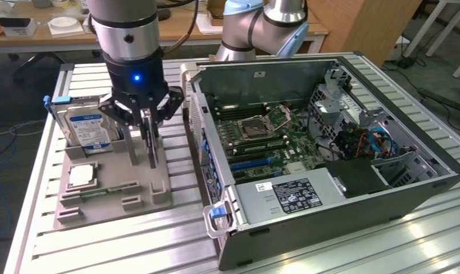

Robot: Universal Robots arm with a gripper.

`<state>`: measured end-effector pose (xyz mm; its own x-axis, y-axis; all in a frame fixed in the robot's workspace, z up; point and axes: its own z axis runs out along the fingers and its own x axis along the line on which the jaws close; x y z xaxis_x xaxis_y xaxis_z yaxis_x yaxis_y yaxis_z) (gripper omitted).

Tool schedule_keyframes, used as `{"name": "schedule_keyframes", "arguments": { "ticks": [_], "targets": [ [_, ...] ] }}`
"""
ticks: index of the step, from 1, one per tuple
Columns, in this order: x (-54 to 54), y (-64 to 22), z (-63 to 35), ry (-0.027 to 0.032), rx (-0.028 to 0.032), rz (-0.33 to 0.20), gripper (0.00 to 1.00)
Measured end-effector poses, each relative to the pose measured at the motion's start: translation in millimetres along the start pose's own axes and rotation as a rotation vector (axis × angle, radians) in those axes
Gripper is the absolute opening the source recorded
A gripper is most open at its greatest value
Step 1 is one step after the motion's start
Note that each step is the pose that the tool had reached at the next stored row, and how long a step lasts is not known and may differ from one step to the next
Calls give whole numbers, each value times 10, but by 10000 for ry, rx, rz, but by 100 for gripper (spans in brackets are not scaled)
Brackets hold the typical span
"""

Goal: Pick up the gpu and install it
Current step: 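Pick up the gpu and move the gpu toward the slot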

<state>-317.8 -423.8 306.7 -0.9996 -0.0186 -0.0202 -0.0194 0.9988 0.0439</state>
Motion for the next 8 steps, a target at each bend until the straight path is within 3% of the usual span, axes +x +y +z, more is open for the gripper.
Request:
{"name": "schedule_keyframes", "arguments": {
  "ticks": [8],
  "targets": [
    [-3,7,-150,0,-2,0,27]
  ]
}}
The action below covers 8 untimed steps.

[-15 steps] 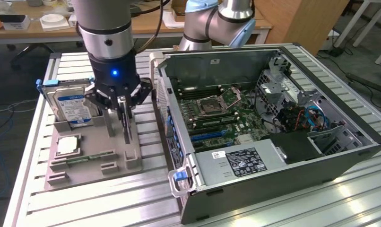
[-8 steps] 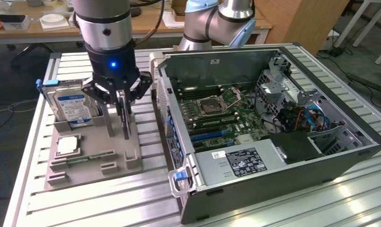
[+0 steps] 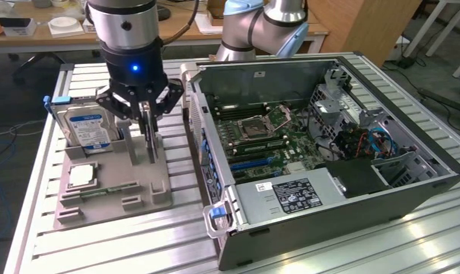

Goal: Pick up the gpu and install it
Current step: 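Pick up the gpu and move the gpu toward the slot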

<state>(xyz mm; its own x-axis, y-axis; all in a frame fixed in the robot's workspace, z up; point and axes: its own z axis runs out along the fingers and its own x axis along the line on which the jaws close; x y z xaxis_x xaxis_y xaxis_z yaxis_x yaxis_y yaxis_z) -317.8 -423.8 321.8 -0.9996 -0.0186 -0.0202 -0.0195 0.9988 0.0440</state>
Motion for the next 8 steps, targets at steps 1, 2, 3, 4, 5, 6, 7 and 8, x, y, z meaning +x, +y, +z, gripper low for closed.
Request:
{"name": "schedule_keyframes", "arguments": {
  "ticks": [1,2,3,4,5,6,7,8],
  "targets": [
    [0,1,-20,0,0,0,27],
    [-1,2,-41,0,0,0,27],
    [-1,3,-62,-1,0,0,27],
    [-2,4,-82,0,-1,0,27],
    [-2,5,-103,0,-2,1,27],
    [-2,6,-126,0,-2,0,27],
    [-3,7,-149,0,-2,1,27],
    [-3,8,-175,1,-1,1,27]
  ]
}}
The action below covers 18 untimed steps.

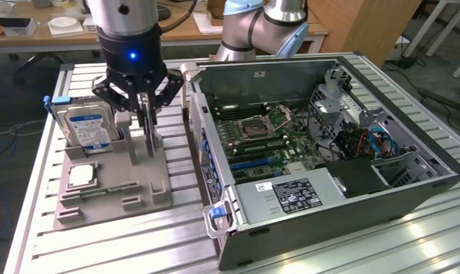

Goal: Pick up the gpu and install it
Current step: 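Pick up the gpu and move the gpu toward the slot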

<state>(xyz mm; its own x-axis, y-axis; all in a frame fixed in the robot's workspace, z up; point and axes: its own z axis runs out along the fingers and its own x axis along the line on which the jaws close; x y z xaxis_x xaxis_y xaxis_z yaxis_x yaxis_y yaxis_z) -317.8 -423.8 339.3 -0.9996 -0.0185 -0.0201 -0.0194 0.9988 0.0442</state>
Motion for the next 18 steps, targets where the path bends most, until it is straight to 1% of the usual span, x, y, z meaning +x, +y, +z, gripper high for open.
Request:
{"name": "schedule_keyframes", "arguments": {
  "ticks": [4,5,9,13,14,18],
  "targets": [
    [-2,4,-95,-1,-1,-1,27],
    [-4,8,-188,-1,0,0,27],
    [-6,12,-272,-1,-1,0,27],
    [-8,17,-374,0,0,-1,27],
    [-9,19,-430,-1,0,0,27],
    [-11,23,-515,-1,0,-1,27]
  ]
}}
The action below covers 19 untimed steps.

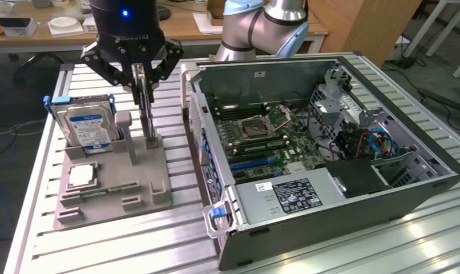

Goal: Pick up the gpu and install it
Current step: 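Pick up the gpu and move the gpu toward the slot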

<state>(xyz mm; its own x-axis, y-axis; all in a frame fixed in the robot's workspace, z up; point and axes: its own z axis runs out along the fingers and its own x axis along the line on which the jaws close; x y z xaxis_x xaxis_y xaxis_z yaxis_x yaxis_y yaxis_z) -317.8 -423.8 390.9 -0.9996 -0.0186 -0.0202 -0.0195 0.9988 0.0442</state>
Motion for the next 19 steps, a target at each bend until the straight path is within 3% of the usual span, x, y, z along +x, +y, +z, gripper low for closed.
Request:
{"name": "schedule_keyframes", "arguments": {
  "ticks": [10,12,17,19],
  "targets": [
    [-3,7,-172,0,6,-1,27],
    [-4,8,-186,0,49,-2,27],
    [-4,8,-202,5,255,-5,27],
    [-4,8,-202,4,255,-7,27]
  ]
}}
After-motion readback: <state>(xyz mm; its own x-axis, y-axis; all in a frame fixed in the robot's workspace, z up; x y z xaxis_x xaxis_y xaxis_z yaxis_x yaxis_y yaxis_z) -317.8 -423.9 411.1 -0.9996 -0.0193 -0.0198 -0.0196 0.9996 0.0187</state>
